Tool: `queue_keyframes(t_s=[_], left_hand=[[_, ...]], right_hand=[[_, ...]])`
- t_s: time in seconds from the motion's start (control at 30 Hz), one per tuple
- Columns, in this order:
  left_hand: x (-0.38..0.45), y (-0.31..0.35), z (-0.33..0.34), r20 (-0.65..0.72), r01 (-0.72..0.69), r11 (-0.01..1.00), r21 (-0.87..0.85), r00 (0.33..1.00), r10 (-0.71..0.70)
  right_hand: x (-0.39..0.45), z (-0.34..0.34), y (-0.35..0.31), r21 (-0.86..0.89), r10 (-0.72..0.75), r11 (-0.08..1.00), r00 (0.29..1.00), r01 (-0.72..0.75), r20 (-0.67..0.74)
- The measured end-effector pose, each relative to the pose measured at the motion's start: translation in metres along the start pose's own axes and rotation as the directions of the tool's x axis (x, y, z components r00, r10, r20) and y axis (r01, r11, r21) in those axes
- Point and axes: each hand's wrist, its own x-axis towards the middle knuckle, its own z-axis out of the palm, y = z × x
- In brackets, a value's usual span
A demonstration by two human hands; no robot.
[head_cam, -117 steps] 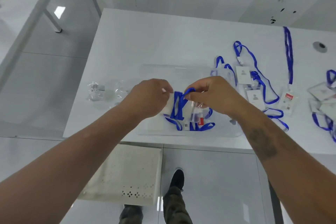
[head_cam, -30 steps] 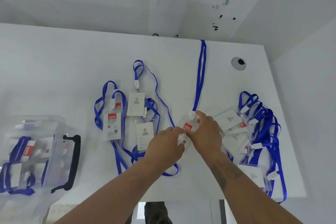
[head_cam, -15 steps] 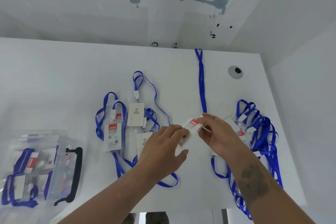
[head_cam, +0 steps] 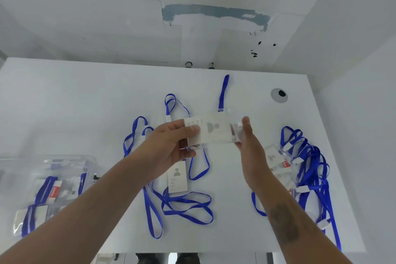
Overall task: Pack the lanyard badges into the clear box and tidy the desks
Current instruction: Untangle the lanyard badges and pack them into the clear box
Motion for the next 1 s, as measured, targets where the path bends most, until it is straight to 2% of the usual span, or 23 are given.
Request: queue_keyframes(t_s=[0.03,0.07,0.17,0.27,0.33,0.37,0.4,0.47,0.53,0.6,0.63,0.67,0.7,0.77,0.83,0.87,0.93,0.97,1.0], left_hand=[[-0.001,0.003,0.000,0.023,0.032,0.998,-0.056,0.999,-0.031],[-0.002,0.006,0.000,0.051,0.050,0.993,-0.102,0.998,-0.045],[-0.006,0.012,0.005,0.072,0.041,0.982,-0.183,0.997,-0.028],[-0.006,0.014,0.015,-0.034,-0.063,0.982,-0.181,0.998,0.058],[-0.002,0.012,0.018,-0.161,-0.162,0.986,-0.037,0.975,0.154],[-0.001,0.011,0.019,-0.224,-0.210,0.967,0.142,0.945,0.238],[0.001,0.010,0.017,-0.258,-0.243,0.899,0.363,0.901,0.348],[0.000,0.009,0.013,-0.182,-0.244,0.654,0.716,0.839,0.513],[-0.006,0.008,0.010,-0.077,-0.188,0.443,0.876,0.854,0.514],[-0.013,0.008,0.002,0.001,-0.146,0.320,0.936,0.910,0.414],[-0.017,0.010,-0.001,0.029,-0.141,0.314,0.939,0.942,0.335],[-0.022,0.014,-0.005,0.057,-0.142,0.360,0.922,0.969,0.239],[-0.030,0.017,-0.008,0.082,-0.137,0.475,0.869,0.987,0.135],[-0.043,0.022,-0.008,0.165,-0.084,0.761,0.643,0.986,-0.031],[-0.053,0.022,-0.005,0.196,-0.004,0.930,0.366,0.978,-0.073],[-0.053,0.020,-0.004,0.167,0.019,0.972,0.235,0.984,-0.060],[-0.048,0.013,-0.004,0.001,0.016,0.998,0.054,1.000,-0.016],[-0.044,0.010,-0.006,-0.112,-0.013,0.998,0.064,0.993,0.021],[-0.040,0.007,-0.009,-0.217,-0.051,0.985,0.163,0.972,0.086]], right_hand=[[0.000,0.002,0.000,0.106,0.044,0.993,0.998,-0.048,0.043],[-0.001,0.003,0.000,0.139,0.028,0.989,0.996,-0.040,0.083],[-0.009,0.012,0.001,0.003,-0.096,0.995,0.990,0.096,0.107],[-0.024,0.026,0.002,-0.098,-0.125,0.986,0.989,0.133,0.079],[-0.035,0.032,0.003,-0.275,-0.155,0.943,0.979,0.185,0.129],[-0.041,0.032,0.001,-0.391,-0.165,0.892,0.969,0.225,0.182],[-0.047,0.030,-0.001,-0.510,-0.170,0.813,0.953,0.279,0.250],[-0.056,0.019,-0.007,-0.680,-0.203,0.609,0.909,0.409,0.365],[-0.060,0.007,-0.023,-0.727,-0.290,0.471,0.866,0.500,0.408],[-0.056,-0.006,-0.044,-0.685,-0.381,0.494,0.842,0.535,0.382],[-0.052,-0.013,-0.055,-0.644,-0.409,0.544,0.840,0.538,0.356],[-0.045,-0.020,-0.063,-0.603,-0.413,0.597,0.847,0.530,0.335],[-0.040,-0.025,-0.070,-0.552,-0.401,0.652,0.854,0.520,0.331],[-0.029,-0.030,-0.069,-0.464,-0.347,0.755,0.883,0.463,0.316],[-0.026,-0.027,-0.048,-0.442,-0.259,0.821,0.926,0.361,0.275],[-0.030,-0.023,-0.035,-0.454,-0.221,0.832,0.940,0.320,0.258],[-0.046,-0.012,-0.011,-0.528,-0.176,0.789,0.938,0.315,0.298],[-0.057,-0.006,-0.002,-0.580,-0.173,0.730,0.918,0.363,0.356],[-0.068,-0.002,0.005,-0.633,-0.164,0.651,0.892,0.419,0.422]])
